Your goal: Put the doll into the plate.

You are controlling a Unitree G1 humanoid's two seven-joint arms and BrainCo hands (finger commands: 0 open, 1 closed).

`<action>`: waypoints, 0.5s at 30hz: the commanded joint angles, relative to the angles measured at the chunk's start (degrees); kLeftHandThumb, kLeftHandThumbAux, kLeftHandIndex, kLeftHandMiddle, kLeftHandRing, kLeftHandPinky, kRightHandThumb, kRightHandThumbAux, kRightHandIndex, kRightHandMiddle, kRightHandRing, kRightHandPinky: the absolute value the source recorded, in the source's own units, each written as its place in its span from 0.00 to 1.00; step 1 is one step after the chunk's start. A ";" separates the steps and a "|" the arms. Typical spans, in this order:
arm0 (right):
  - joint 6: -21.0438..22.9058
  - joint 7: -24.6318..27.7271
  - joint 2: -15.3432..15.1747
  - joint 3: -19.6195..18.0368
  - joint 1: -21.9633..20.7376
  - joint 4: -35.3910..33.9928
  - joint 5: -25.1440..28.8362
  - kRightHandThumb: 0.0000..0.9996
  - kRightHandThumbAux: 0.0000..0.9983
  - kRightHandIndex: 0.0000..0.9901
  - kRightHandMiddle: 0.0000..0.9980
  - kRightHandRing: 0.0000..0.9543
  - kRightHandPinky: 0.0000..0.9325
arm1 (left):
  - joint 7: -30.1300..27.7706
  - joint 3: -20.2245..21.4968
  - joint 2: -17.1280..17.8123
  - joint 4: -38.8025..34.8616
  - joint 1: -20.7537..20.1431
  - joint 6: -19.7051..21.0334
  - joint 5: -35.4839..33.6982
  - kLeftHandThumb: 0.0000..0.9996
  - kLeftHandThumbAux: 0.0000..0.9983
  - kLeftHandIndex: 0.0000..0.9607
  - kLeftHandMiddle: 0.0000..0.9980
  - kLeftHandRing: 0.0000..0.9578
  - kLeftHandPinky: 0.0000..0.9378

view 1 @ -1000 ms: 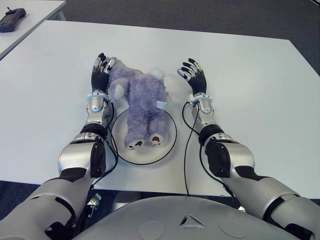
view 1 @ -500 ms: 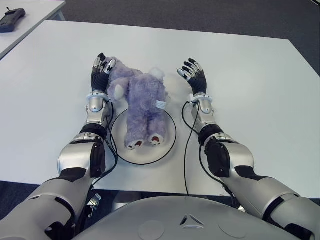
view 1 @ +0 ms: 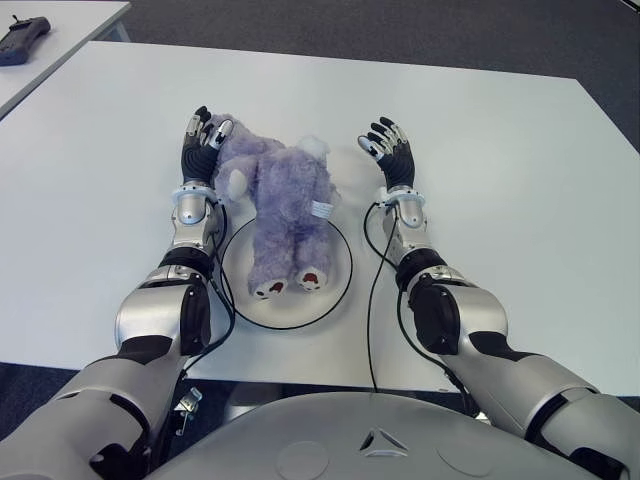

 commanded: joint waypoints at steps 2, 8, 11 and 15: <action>6.96 -0.52 1.45 -1.85 11.09 6.31 1.81 0.00 0.73 0.15 0.21 0.20 0.21 | 0.28 -0.78 -3.45 6.81 15.19 3.48 1.08 0.00 0.50 0.05 0.08 0.03 0.00; 7.08 -0.16 1.43 -2.13 11.09 6.32 1.89 0.00 0.73 0.15 0.21 0.19 0.20 | 0.34 -0.71 -3.51 6.80 15.13 3.52 1.01 0.00 0.50 0.06 0.08 0.03 0.00; 7.02 -0.20 1.45 -2.27 11.05 6.31 1.86 0.00 0.74 0.16 0.21 0.19 0.20 | 0.28 -0.67 -3.53 6.80 15.13 3.50 0.96 0.00 0.50 0.05 0.08 0.03 0.00; 6.95 -0.31 1.45 -2.30 11.02 6.30 1.77 0.00 0.74 0.16 0.21 0.19 0.20 | 0.26 -0.66 -3.57 6.79 15.13 3.47 0.94 0.00 0.50 0.05 0.08 0.03 0.00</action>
